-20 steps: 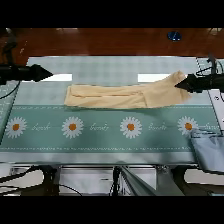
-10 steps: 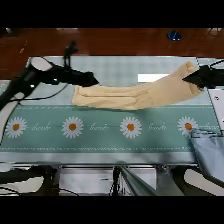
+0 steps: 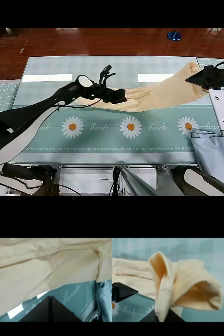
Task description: Fold the shirts.
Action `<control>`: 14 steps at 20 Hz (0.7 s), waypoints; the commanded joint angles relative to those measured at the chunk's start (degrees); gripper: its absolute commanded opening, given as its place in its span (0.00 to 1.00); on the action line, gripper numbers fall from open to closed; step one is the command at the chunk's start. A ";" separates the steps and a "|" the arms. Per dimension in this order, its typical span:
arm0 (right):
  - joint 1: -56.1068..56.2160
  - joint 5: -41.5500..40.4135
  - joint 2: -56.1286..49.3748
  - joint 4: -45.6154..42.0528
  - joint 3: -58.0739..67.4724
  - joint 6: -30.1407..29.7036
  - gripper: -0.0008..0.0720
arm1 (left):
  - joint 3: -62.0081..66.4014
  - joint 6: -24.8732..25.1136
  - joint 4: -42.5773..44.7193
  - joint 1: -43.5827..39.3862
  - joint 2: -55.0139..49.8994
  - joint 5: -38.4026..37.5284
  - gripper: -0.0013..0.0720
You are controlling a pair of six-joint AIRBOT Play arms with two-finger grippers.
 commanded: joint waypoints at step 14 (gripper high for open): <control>0.04 0.87 3.23 0.57 0.07 0.66 0.05 | 12.35 -8.76 -2.12 -11.08 -14.23 2.40 0.05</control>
